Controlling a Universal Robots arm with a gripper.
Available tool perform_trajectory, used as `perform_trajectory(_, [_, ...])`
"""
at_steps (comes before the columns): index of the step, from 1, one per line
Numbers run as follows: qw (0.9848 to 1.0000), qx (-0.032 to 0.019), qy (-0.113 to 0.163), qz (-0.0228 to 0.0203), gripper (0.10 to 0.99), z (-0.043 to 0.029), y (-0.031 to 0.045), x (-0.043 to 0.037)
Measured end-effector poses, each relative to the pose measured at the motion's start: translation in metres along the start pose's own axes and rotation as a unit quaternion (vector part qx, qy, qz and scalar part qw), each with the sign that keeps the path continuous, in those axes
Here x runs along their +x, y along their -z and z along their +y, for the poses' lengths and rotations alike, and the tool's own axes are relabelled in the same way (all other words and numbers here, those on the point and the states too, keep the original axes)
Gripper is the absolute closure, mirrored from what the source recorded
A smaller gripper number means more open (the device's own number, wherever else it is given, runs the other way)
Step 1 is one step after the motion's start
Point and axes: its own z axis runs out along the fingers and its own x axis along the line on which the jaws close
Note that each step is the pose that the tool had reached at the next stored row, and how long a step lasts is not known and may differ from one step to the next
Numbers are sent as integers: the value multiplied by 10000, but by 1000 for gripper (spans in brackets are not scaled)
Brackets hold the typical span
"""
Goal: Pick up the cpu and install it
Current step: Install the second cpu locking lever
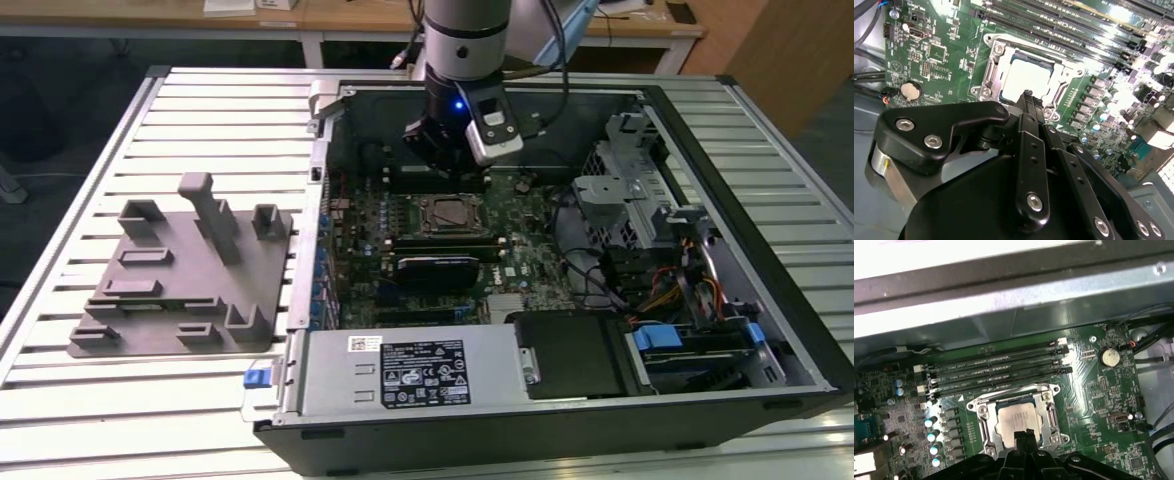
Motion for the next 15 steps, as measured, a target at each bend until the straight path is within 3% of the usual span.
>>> perform_trajectory(12, [10000,13,-1,62,980,-365,1,-86])
perform_trajectory(15, [10000,15,-1,71,980,-414,0,-96])
